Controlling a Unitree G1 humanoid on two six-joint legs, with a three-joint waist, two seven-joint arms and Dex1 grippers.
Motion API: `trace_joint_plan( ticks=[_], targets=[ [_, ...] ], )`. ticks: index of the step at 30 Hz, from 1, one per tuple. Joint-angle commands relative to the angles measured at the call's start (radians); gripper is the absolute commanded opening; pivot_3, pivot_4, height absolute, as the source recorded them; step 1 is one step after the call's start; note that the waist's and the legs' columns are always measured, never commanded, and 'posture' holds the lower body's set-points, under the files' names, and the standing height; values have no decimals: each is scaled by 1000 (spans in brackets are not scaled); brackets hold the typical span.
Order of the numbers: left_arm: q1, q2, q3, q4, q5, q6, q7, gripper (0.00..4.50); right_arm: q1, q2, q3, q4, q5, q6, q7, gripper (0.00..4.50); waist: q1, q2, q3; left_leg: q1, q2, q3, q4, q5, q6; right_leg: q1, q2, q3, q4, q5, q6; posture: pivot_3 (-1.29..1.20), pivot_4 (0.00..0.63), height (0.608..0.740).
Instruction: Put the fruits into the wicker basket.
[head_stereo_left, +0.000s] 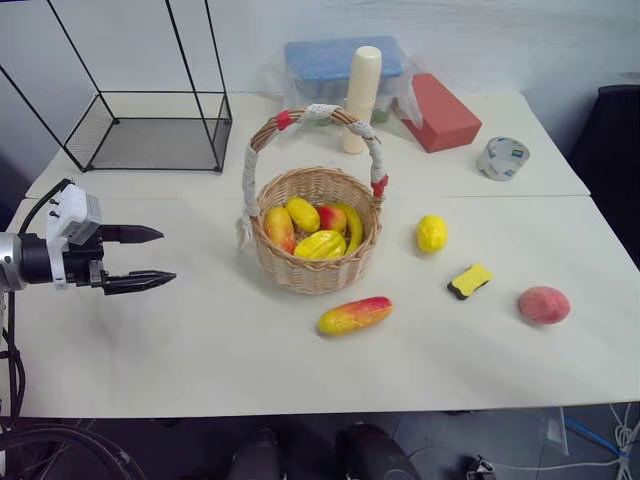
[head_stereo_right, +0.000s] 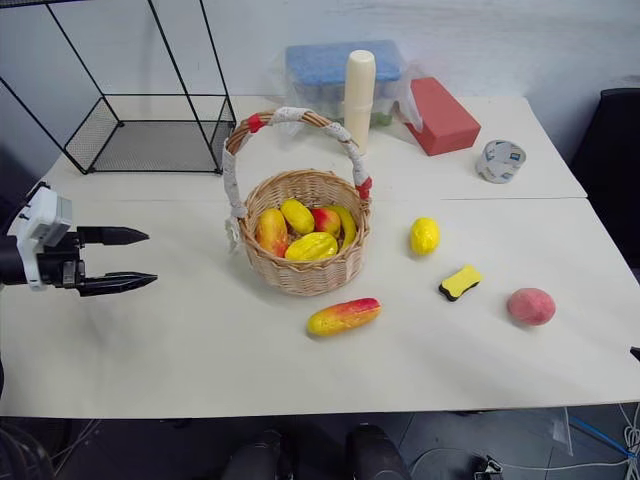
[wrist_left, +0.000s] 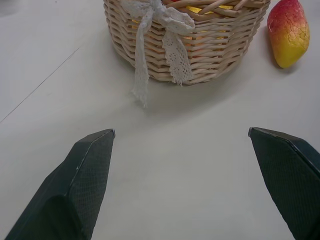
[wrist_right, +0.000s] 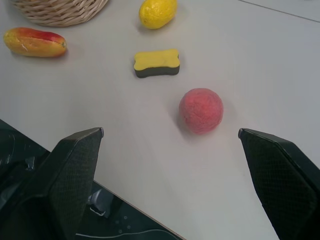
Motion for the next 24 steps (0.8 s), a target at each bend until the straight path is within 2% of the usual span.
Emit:
trace_joint_plan(
  ticks=[1,10,24],
  targets=[
    [-18,6,12,11,-3,-22,-18,4500,4,14,-51,-23,13,8,0,4467,0,0,0,0,0,0,0,0,0,0,0,0,0,0,0,0,150,740],
    [-84,-6,-14,79,39,-57,11,4500,-11,41,-21,-8,-56,-81,-67,4467,0,0,0,0,0,0,1,0,0,0,0,0,1,0,0,0,150,740],
    [-105,-16,-25,101,49,-58,25,4500,-3,37,3,14,-87,-110,-86,4467,0,0,0,0,0,0,1,0,0,0,0,0,1,0,0,0,150,740]
  ],
)
